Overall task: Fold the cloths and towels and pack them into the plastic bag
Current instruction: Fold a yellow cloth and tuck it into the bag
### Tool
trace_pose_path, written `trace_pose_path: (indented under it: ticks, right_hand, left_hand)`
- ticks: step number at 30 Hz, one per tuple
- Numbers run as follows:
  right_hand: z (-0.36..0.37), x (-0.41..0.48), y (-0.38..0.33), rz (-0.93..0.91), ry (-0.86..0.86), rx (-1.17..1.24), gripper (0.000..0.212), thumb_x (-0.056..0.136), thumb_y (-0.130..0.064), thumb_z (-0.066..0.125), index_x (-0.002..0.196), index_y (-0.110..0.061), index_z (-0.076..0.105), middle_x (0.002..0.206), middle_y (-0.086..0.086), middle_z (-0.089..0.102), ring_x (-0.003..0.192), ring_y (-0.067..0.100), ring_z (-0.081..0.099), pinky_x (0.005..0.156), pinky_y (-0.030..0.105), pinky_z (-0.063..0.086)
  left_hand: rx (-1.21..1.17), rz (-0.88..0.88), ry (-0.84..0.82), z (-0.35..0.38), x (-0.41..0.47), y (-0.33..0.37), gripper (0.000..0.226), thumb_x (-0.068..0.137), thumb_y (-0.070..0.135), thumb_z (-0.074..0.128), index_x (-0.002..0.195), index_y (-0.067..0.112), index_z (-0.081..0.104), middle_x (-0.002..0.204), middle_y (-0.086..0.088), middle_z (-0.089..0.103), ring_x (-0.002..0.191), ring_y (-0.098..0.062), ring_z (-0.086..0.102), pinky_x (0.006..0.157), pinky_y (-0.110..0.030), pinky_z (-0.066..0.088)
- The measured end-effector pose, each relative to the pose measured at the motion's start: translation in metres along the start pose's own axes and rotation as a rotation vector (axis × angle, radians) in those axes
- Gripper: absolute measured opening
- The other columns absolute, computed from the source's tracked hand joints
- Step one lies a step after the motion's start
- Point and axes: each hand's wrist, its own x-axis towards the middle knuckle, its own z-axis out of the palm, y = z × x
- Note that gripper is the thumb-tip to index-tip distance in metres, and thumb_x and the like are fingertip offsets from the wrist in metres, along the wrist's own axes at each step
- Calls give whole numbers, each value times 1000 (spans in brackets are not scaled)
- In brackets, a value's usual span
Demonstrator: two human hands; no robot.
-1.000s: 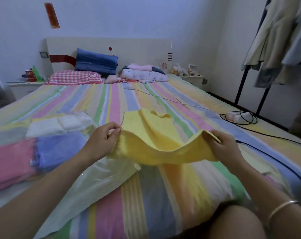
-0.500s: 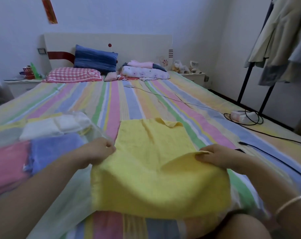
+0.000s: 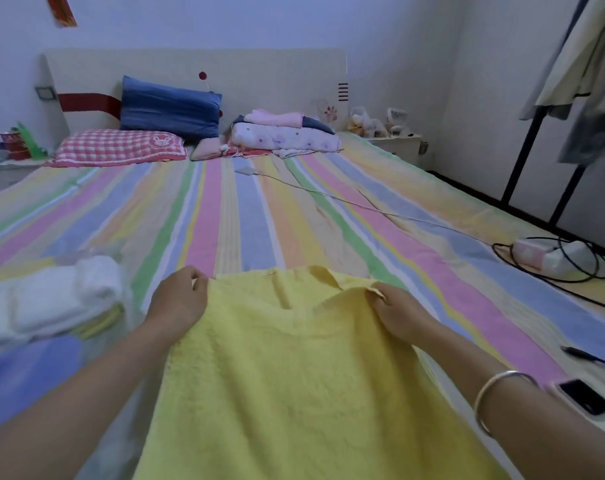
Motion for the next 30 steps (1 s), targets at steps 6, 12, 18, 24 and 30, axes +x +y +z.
trace_pose_path:
  ticks: [6, 12, 18, 24, 30]
  right_hand:
    - [3, 77, 14, -47, -5, -110, 41, 103, -27, 39, 138, -8, 47, 147, 5, 43, 138, 24, 36, 110, 34, 29]
    - [6, 121, 35, 68, 74, -223, 34, 95, -43, 50, 84, -15, 66, 89, 6, 67, 89, 27, 62, 72, 36, 49]
    - [7, 129, 36, 178, 135, -257, 40, 88, -49, 59, 62, -19, 56, 70, -1, 60, 71, 20, 57, 53, 29, 35]
    - [1, 132, 37, 306, -13, 5, 44, 82, -55, 63, 79, -10, 61, 82, 4, 66, 77, 23, 63, 68, 33, 46]
    - [-16, 130, 32, 495, -107, 234, 66, 79, -73, 54, 95, -10, 65, 83, 9, 67, 73, 27, 64, 69, 30, 46]
  left_hand:
    - [101, 12, -5, 37, 55, -27, 20, 100, 24, 45, 98, 12, 62, 96, -9, 67, 84, -28, 56, 70, -36, 41]
    - [188, 30, -32, 71, 87, -32, 19, 99, 28, 46, 102, 17, 62, 94, -10, 68, 94, -33, 61, 71, -36, 41]
    - [252, 20, -52, 96, 106, -33, 20, 100, 31, 41, 105, 21, 58, 105, -8, 68, 96, -31, 60, 67, -34, 40]
    - [377, 6, -63, 97, 111, -33, 15, 92, 36, 51, 96, 28, 63, 105, 0, 67, 97, -27, 61, 68, -31, 41]
    - [207, -233, -365, 76, 117, -38, 41, 81, 58, 64, 79, 17, 59, 81, -2, 63, 71, -21, 56, 59, -28, 38]
